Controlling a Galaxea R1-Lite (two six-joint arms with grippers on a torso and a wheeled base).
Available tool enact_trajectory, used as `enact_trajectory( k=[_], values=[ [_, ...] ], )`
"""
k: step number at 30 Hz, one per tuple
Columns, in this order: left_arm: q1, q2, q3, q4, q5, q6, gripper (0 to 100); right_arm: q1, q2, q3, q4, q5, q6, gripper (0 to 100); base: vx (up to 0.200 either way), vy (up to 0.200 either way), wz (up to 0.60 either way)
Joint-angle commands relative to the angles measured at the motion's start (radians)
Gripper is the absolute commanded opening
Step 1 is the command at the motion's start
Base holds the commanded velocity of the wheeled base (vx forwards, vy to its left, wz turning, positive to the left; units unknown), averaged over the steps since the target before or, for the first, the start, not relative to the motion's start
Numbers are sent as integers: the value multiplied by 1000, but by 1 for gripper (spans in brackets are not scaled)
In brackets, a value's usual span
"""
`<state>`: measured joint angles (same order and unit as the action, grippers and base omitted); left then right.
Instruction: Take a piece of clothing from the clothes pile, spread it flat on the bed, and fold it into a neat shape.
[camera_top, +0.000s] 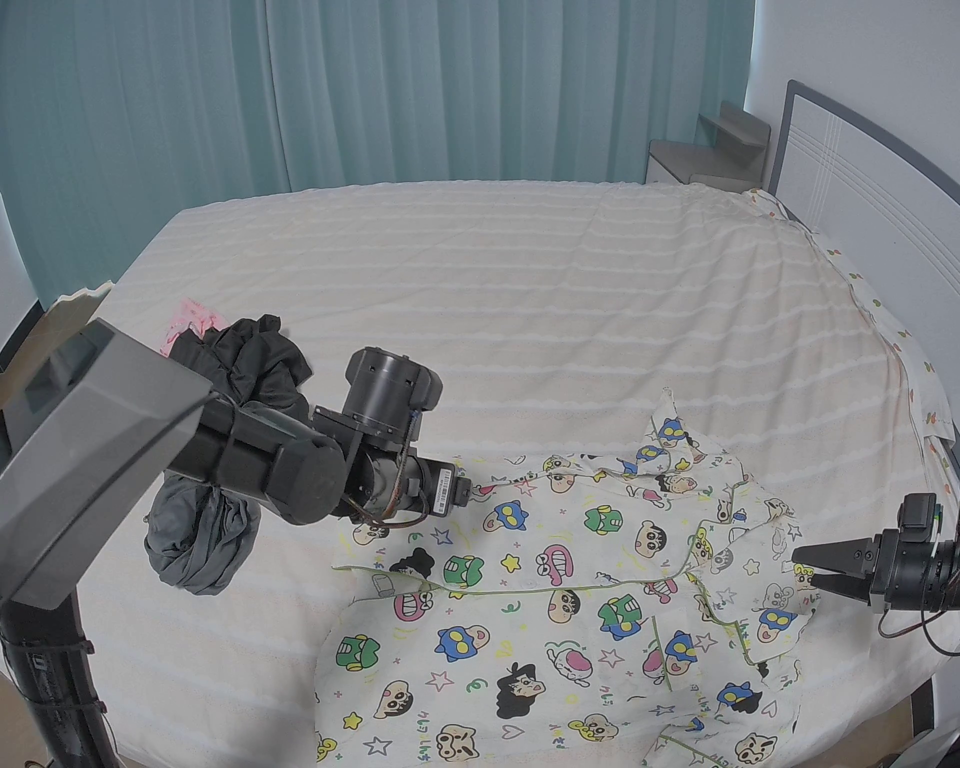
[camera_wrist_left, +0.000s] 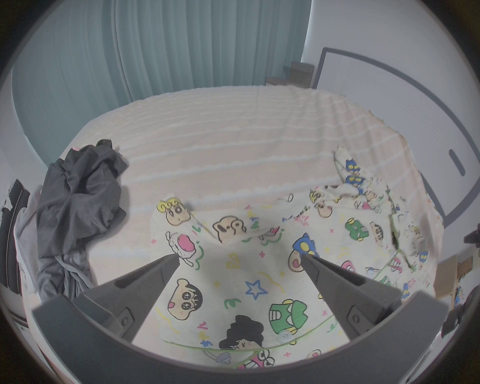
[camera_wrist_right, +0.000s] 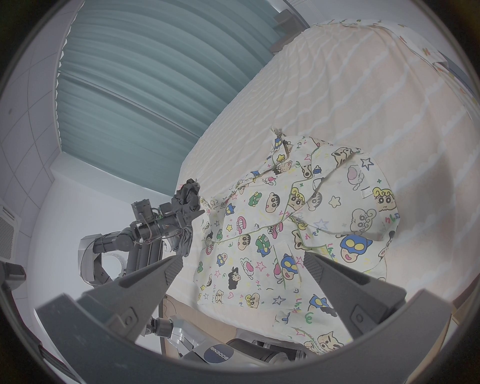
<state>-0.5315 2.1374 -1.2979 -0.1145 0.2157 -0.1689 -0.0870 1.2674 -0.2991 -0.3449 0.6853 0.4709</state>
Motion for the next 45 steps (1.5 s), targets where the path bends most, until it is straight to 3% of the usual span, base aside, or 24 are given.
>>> enact_trajectory(
  k=[1, 9, 15, 21, 22, 30, 36, 38, 39, 40, 41, 42, 45],
  values=[
    [-36, 87, -9, -4, 14, -7, 100, 0, -2, 0, 0, -1, 0, 100, 0, 0, 0],
    [-35, 211, -118, -8, 36, -61, 100, 0, -2, 3, 0, 0, 0, 100, 0, 0, 0],
    [13, 322, -345, 4, 151, -127, 100, 1, 0, 5, 0, 0, 0, 100, 0, 0, 0],
    [65, 389, -472, 22, 206, -124, 100, 1, 1, 3, 0, 0, 0, 100, 0, 0, 0],
    [91, 418, -563, 24, 226, -126, 100, 1, 3, 5, 0, 0, 0, 100, 0, 0, 0],
    [142, 378, -693, 22, 228, -221, 100, 0, 10, 3, 0, 2, 2, 100, 0, 0, 0],
    [189, 214, -610, 64, 217, -354, 100, -14, 53, -14, -23, -3, 2, 100, 0, 0, 0],
    [199, 159, -552, 84, 189, -385, 100, -17, 87, -28, -51, -4, 5, 100, 0, 0, 0],
    [202, 76, -451, 95, 122, -422, 100, -25, 147, -54, -91, -9, 5, 100, 0, 0, 0],
    [202, 76, -451, 95, 122, -422, 100, -25, 147, -54, -91, -9, 5, 100, 0, 0, 0],
    [205, -37, -301, 85, 33, -458, 100, -40, 234, -106, -134, -40, 6, 100, 0, 0, 0],
    [203, -97, -207, 79, -1, -465, 100, -43, 290, -147, -154, -79, 6, 100, 0, 0, 0],
    [203, -194, -50, 55, -27, -471, 100, -40, 394, -250, -167, -161, 12, 100, 0, 0, 0]
  ],
)
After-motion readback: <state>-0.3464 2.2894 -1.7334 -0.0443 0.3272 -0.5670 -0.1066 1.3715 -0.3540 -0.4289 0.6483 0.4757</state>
